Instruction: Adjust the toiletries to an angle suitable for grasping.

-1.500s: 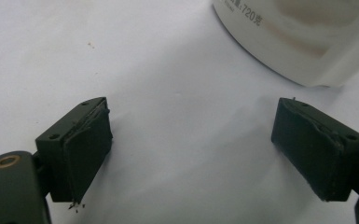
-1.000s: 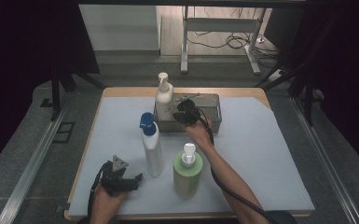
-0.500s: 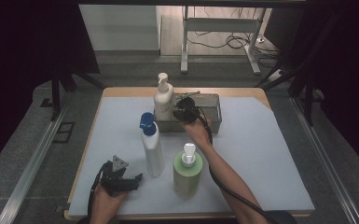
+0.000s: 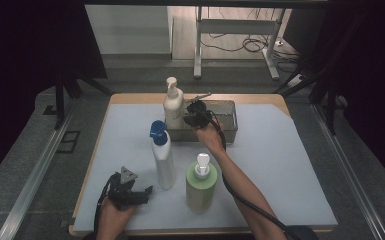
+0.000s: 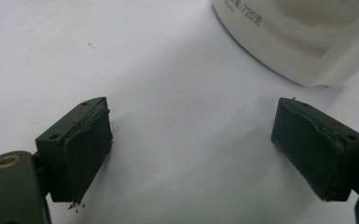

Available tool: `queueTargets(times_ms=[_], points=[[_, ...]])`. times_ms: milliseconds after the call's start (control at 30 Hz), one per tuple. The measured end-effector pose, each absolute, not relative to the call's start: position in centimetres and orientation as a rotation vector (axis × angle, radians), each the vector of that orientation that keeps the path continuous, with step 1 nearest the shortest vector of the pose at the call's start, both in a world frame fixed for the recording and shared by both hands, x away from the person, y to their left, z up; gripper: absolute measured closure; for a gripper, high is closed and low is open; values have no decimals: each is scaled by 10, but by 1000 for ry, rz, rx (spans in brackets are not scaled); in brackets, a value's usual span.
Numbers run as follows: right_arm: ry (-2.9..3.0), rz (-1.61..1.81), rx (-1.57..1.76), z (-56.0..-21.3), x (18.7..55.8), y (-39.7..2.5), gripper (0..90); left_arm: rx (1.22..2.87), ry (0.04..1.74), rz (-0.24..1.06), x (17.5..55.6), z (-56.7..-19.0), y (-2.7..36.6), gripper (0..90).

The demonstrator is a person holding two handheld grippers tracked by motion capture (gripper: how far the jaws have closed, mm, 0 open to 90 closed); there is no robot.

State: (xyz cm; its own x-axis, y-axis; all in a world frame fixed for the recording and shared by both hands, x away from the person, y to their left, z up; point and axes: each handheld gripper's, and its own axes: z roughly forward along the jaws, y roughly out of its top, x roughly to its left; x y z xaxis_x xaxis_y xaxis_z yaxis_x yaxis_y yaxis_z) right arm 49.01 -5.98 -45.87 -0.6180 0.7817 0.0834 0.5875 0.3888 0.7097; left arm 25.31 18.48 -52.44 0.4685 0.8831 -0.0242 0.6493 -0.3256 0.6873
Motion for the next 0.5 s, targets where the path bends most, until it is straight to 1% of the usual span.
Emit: queueTargets(times_ms=[500], points=[[2403,1039,1186,-462,489,-52,898,2083,1267,474,253,-524,185,123]])
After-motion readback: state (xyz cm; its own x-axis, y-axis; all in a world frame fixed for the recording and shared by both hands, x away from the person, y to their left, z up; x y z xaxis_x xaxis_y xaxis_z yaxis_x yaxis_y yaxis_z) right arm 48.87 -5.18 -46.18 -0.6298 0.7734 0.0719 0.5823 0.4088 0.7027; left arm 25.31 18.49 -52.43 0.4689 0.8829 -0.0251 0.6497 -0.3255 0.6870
